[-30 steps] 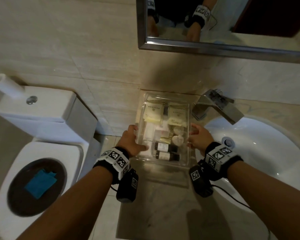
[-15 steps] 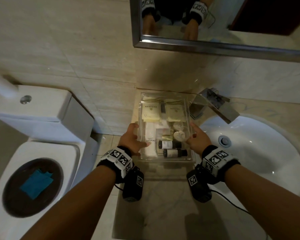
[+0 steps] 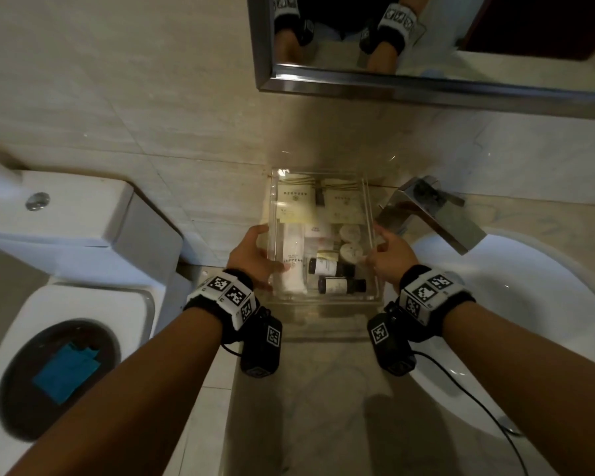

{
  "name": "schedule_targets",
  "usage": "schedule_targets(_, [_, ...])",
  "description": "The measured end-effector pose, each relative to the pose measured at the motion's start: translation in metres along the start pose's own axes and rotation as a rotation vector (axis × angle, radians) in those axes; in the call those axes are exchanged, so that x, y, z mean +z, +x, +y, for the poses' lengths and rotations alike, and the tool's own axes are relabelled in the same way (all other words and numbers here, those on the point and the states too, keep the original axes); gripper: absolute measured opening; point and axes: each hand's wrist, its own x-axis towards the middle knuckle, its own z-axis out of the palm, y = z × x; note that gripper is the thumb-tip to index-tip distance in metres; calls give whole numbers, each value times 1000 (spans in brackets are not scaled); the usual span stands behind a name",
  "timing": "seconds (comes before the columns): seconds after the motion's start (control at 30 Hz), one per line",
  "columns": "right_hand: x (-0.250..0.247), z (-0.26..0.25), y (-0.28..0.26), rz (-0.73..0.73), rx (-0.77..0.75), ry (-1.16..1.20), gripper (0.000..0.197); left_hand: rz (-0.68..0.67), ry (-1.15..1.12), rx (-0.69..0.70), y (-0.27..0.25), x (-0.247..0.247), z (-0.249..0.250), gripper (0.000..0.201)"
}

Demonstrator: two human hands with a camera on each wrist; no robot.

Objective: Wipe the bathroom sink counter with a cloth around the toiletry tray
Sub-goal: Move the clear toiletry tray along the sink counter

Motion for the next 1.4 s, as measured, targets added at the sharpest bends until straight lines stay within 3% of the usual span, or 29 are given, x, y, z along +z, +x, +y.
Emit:
schedule_targets(0.37, [2, -3, -6, 26, 11, -106, 75, -39, 49, 15, -4, -4, 5, 74])
schedule_targets(0.57, [6, -5, -25, 84, -69, -251, 54, 36, 272, 142, -25, -2, 5, 73])
schedule_targets(0.83, [19, -8, -56, 135, -22, -505, 63, 62, 401, 192, -62, -13, -12, 65])
schedule_targets(1.13, [53, -54, -102, -82, -301, -883, 53, 271, 681, 98, -126, -57, -23, 61])
schedule_targets(1.4, [118, -85, -165, -199, -539, -1106, 48, 468, 821, 17, -216, -95, -67, 60])
